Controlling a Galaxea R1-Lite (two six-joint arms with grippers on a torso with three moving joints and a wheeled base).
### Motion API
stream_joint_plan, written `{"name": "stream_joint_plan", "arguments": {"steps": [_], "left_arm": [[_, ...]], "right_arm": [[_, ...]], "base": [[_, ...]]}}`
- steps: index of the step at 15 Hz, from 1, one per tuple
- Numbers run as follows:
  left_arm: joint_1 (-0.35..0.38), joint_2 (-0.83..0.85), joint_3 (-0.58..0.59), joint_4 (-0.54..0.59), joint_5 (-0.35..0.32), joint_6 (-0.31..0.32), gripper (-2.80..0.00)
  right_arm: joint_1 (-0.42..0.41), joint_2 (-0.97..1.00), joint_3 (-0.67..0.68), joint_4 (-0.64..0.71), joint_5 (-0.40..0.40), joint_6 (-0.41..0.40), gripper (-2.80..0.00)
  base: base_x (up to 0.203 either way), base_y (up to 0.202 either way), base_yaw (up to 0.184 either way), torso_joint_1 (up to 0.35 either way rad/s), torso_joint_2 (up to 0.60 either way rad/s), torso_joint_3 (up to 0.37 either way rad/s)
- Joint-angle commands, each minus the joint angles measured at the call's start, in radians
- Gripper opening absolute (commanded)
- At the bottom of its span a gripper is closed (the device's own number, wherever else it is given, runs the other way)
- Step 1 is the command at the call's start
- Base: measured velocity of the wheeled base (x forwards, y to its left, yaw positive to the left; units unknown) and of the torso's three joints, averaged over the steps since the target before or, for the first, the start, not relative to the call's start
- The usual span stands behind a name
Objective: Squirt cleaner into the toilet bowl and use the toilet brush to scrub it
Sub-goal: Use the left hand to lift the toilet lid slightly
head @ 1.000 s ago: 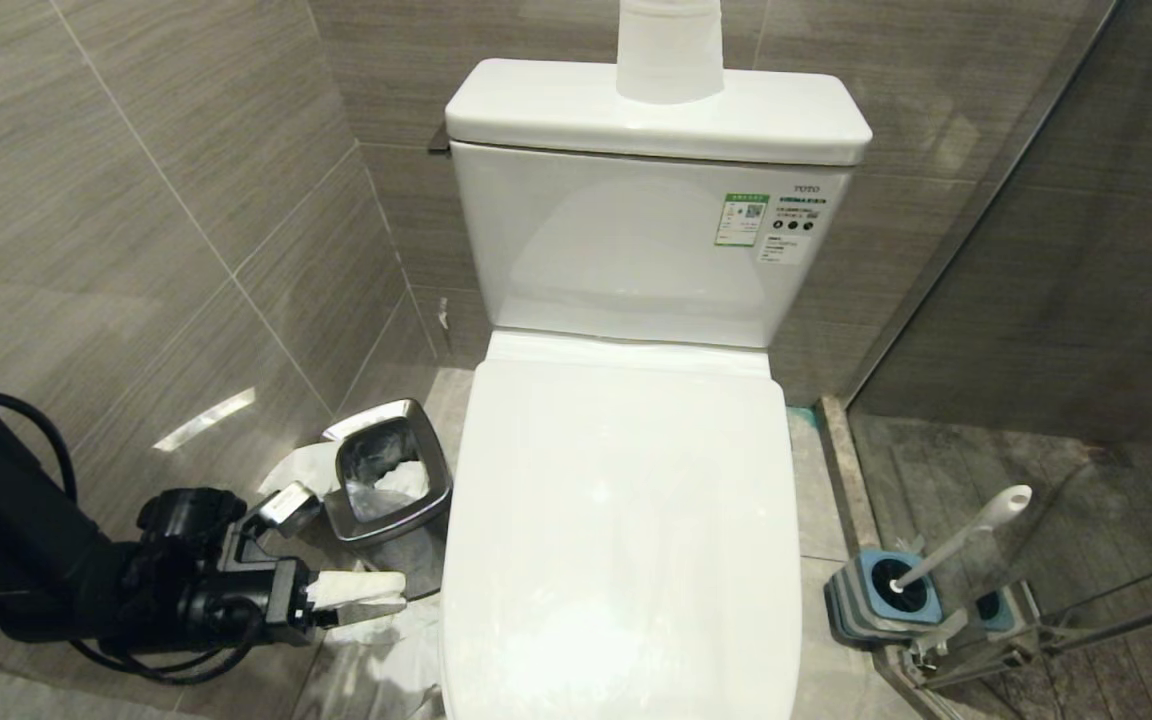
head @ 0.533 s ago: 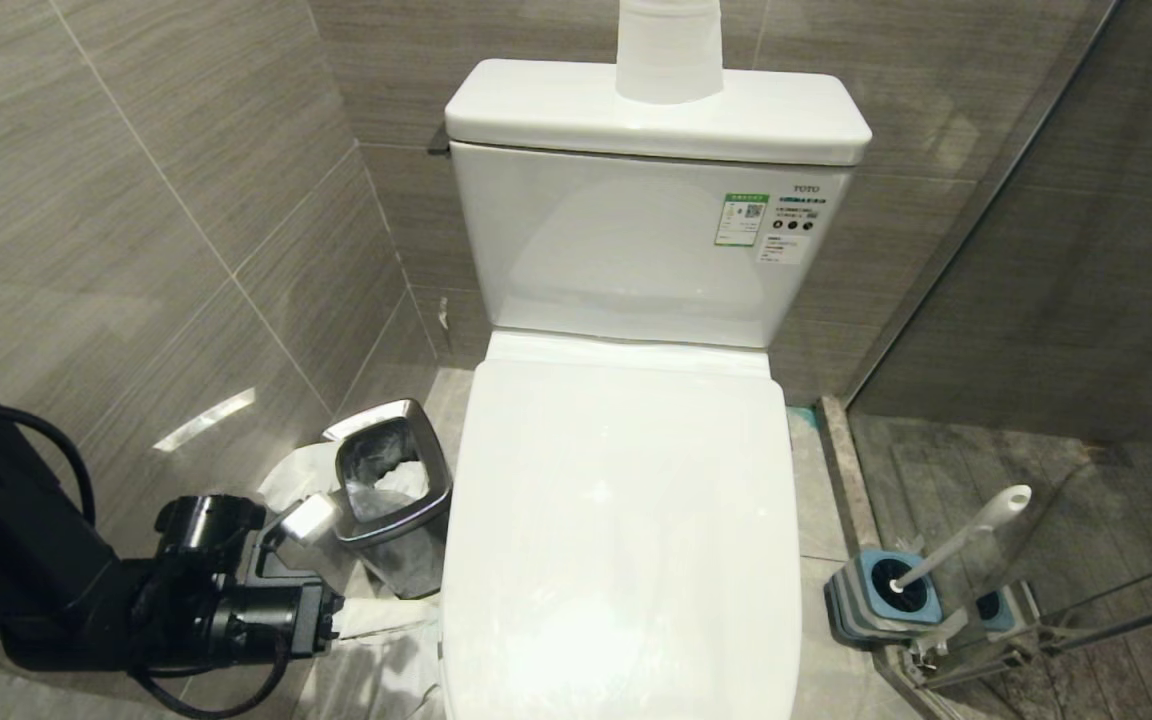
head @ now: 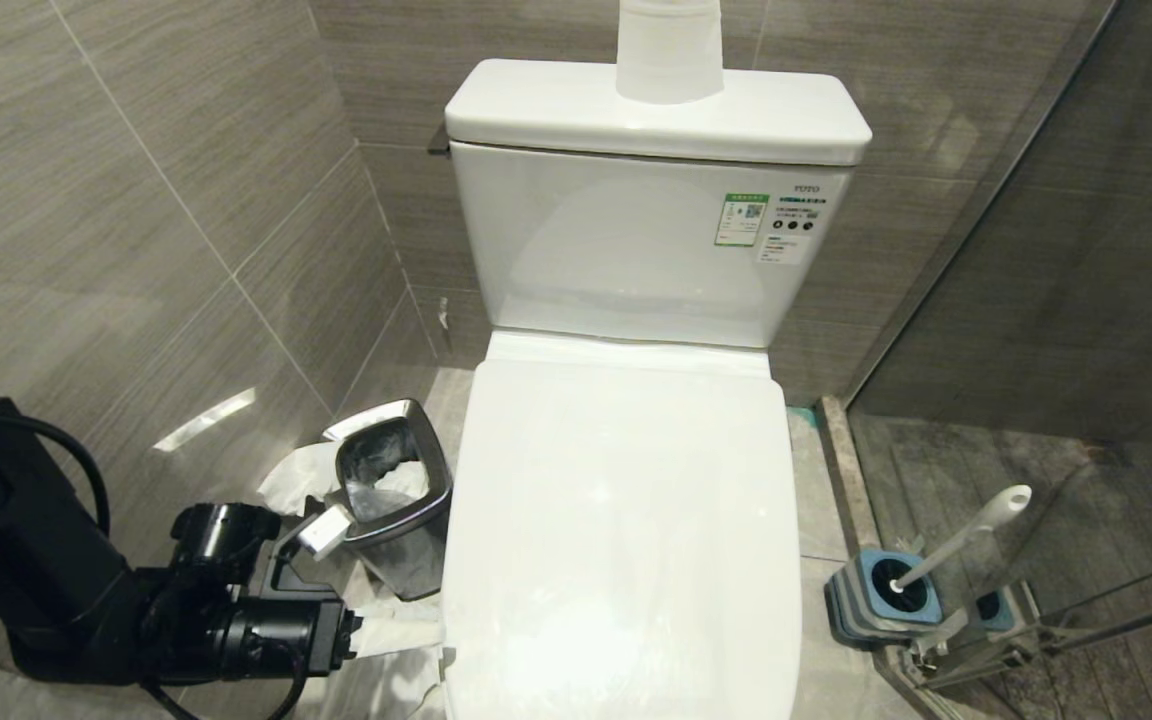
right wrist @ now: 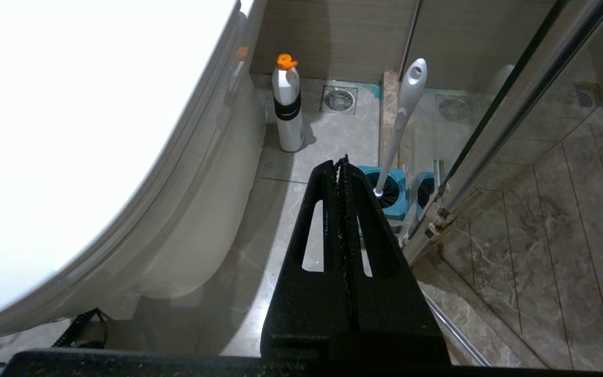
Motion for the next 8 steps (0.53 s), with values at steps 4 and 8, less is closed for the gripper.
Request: {"name": "stream_joint_plan", "arguments": {"steps": [4,8], "left_arm": [[-0.022,-0.001,0.027,-0.003,-0.007,0.001,0.0],[-0.044,-0.007,0.033,0.004,-0.008,-0.009,0.0]], "right_arm": [[0.0,0.0,0.0,0.0,0.0,0.001,-2.8],[0.0,0.0,-0.001,0.0,0.0,0.001,-2.8]], "base": [[0.0,0.0,0.0,0.0,0.0,0.0],[0.0,0.0,0.0,0.0,0.0,0.0]]}}
